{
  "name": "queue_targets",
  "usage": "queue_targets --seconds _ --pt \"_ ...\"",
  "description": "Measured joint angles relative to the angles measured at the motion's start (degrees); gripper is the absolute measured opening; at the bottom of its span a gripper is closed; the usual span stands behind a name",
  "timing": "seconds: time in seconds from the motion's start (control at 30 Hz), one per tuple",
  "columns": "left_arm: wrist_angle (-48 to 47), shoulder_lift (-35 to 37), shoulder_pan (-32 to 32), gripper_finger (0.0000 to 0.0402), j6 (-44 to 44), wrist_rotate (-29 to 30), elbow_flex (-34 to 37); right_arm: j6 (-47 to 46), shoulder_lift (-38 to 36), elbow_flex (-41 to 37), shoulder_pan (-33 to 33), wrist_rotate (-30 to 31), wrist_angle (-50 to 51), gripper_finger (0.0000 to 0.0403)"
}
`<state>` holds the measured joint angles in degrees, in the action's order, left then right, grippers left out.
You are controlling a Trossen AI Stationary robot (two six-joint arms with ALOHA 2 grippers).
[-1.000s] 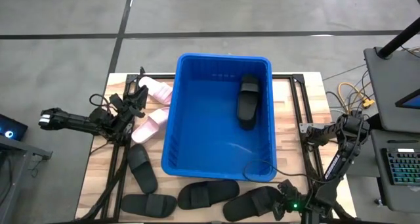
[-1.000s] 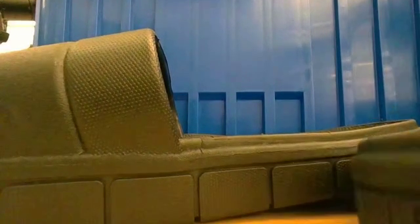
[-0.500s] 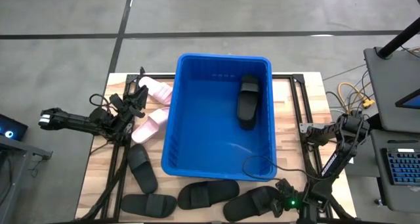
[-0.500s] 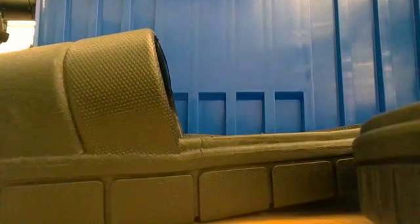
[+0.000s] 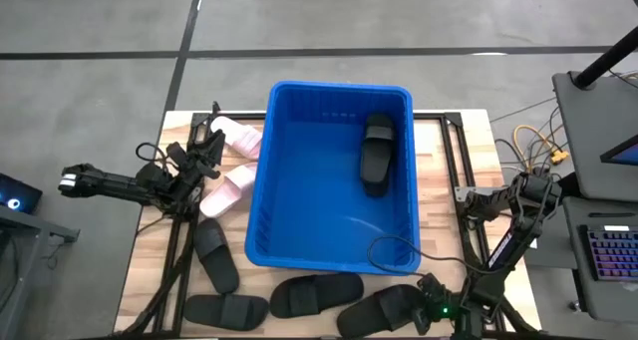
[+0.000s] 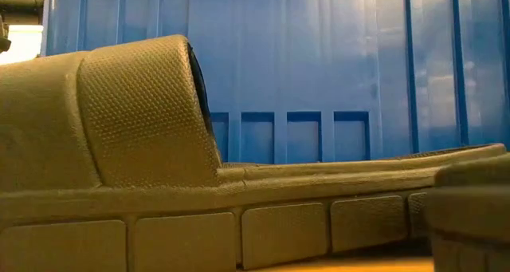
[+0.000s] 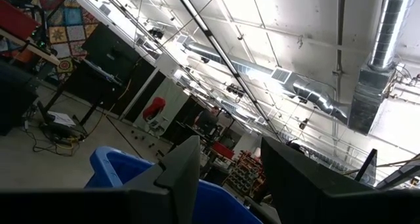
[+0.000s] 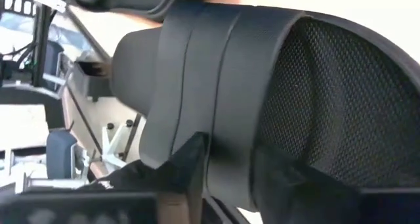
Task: Pick and place slides into bin
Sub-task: Put the black slide into the blue bin
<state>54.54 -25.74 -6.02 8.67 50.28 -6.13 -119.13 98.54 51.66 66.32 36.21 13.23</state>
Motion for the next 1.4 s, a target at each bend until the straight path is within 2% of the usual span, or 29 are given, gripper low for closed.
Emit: queue_targets --seconds 0.13,0.2,0.3,0.5,0.67,1.03,1.4 --pt "0.02 0.0 0.0 0.0148 -0.02 1.33 0.0 1.88 0.0 0.5 0.02 -0.02 -0.22 0.0028" --pt "0.01 0.0 0.0 0.0148 -0.02 2.68 0.0 2.16 -0.03 0.5 0.02 -0.02 -0.26 0.0016" --pt "0.03 0.0 0.01 0.0148 -0.02 3.56 0.0 2.43 -0.77 0.5 0.02 1.31 -0.38 0.0014" --pt "0.04 -0.02 0.0 0.0148 -0.02 3.61 0.0 8.95 -5.97 0.5 0.04 9.86 -0.1 0.0012" --pt "0.04 0.0 0.0 0.0148 -0.02 3.61 0.0 14.62 -11.88 0.5 0.01 11.25 -0.37 0.0012" --pt "0.04 -0.02 0.0 0.0148 -0.02 3.56 0.0 29.75 -23.88 0.48 -0.24 10.25 -2.21 0.0012" --pt "0.04 -0.02 0.02 0.0148 0.02 3.39 0.0 44.78 -30.63 0.3 -4.54 9.18 -8.2 0.0011"
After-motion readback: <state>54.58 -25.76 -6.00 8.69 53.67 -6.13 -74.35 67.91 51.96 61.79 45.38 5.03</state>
